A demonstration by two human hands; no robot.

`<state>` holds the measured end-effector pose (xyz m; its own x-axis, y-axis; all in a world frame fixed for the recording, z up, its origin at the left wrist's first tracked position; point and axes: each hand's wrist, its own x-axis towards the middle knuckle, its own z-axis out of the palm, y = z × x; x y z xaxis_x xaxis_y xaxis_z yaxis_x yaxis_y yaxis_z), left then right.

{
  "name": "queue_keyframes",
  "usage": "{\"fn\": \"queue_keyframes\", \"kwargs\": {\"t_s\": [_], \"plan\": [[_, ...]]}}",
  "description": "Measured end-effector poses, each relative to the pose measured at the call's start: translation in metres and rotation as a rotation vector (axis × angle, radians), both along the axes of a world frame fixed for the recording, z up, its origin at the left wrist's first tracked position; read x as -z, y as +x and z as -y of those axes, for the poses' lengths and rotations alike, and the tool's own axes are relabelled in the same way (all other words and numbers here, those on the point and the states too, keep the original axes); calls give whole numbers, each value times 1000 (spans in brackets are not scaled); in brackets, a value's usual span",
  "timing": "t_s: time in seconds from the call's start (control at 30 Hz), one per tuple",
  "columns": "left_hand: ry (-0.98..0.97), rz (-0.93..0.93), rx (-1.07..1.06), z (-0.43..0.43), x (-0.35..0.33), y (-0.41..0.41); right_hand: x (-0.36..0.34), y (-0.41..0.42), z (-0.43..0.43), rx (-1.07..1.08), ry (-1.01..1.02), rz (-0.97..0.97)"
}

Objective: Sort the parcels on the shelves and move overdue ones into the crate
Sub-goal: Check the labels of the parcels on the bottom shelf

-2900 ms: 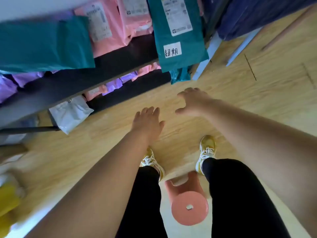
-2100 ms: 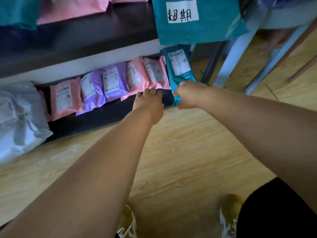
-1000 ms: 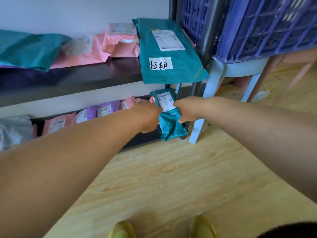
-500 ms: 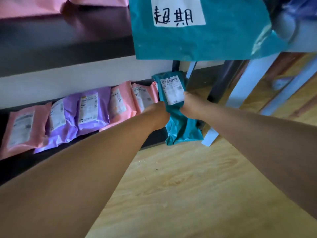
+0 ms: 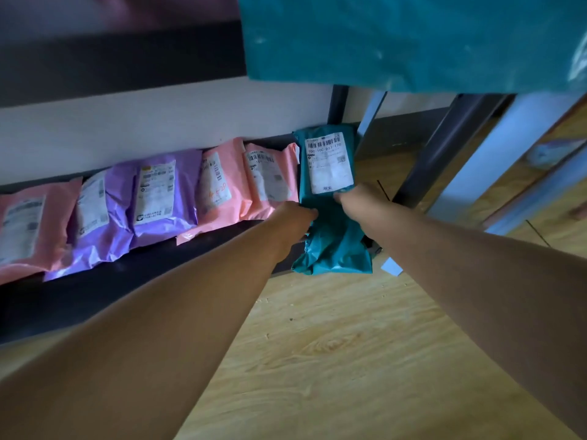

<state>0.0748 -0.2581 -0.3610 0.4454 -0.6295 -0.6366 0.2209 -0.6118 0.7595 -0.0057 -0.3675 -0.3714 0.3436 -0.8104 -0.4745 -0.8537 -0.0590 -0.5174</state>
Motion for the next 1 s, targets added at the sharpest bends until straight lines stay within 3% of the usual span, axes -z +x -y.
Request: {"fn": "queue_keyframes", "kwargs": {"t_s": [0.2,0.4,0.6,0.83,1.0], "plan": [[-52,-37,-32,-9,-2,13,-6,-2,-7,138,-38,113],[-123,-62,-18,-23,-12,22,-22,-16,-44,202,-84,354],[-165,-152,7,-68,-11,32,-40,-39,-90,121,219,606],[-249,-337,-142,-105,-7,49,-43,-44,-105,22,354,509],[-279,-291,-67,-117,-7,57,-36,-41,-110,-25,597,559]]}}
